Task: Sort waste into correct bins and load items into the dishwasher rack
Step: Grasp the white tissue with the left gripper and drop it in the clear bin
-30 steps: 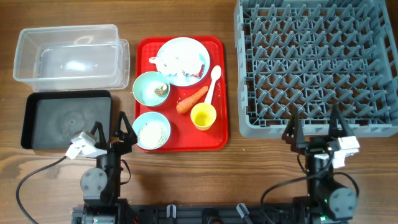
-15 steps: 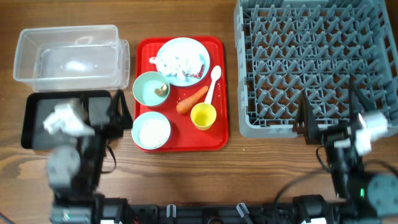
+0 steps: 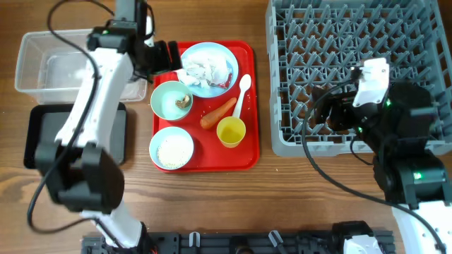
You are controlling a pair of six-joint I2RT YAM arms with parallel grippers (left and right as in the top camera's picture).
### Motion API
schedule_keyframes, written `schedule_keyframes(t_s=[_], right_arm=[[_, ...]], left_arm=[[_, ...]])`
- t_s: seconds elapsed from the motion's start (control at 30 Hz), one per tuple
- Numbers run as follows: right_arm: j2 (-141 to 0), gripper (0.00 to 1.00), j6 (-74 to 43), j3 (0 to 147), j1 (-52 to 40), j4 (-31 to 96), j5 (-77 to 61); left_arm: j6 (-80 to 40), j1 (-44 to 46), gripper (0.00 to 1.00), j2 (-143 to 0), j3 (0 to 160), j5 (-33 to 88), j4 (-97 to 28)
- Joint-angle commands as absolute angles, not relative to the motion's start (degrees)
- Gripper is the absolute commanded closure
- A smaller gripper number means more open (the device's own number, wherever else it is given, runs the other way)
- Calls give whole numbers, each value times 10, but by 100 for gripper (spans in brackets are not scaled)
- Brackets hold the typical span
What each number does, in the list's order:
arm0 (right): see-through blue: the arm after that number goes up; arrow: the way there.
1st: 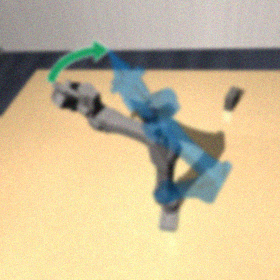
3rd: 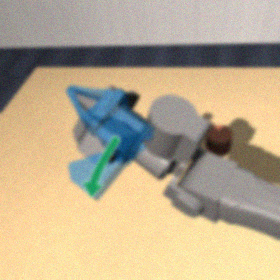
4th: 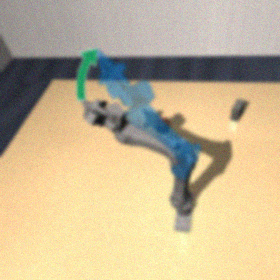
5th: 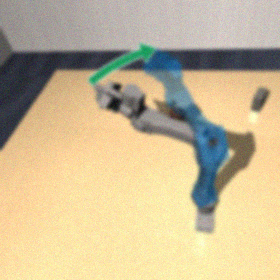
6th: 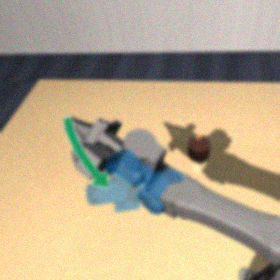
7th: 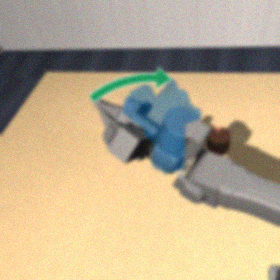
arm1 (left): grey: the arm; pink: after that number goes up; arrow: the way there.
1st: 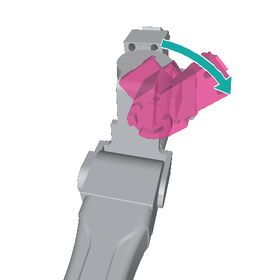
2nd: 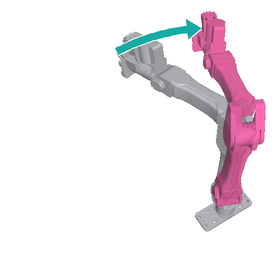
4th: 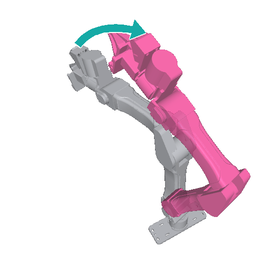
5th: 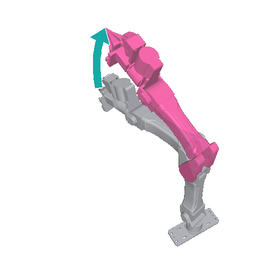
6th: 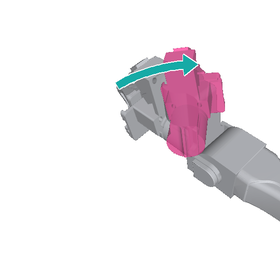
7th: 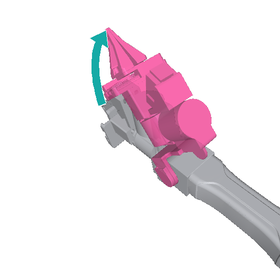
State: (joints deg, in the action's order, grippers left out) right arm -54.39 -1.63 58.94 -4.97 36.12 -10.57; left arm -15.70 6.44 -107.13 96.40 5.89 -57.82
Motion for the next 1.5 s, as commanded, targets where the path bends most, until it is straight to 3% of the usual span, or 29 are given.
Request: schedule_keyframes(t_s=[0.0,0.27,0.77,0.8,0.83,0.87,0.93,1.13,1.23,1.47], right_arm=[[-569,0,-17,601,-48,363,-137],[-602,0,-32,601,-48,386,-150],[-602,0,-32,600,-48,430,-152],[-602,0,-32,600,-48,430,-152],[-602,0,-32,600,-48,430,-151],[-602,0,-32,600,-48,433,-152],[-602,0,-32,600,-48,436,-152],[-602,0,-51,600,-48,436,-152],[-602,0,-51,600,-48,437,-152],[-602,0,-51,600,-48,432,-151]], left_arm=[[-181,73,0,-1118,973,146,-548],[-151,203,0,-1173,973,-52,-363],[-137,240,0,-1320,972,-57,-340],[-137,239,5,-1323,972,-57,-341],[-137,239,18,-1324,972,-57,-342],[-137,239,54,-1324,972,-57,-343],[-137,239,96,-1324,972,-57,-346],[-137,230,96,-1292,991,-50,-394],[-138,200,96,-1221,1099,-14,-478],[-139,56,96,-1134,1139,-11,-531]])
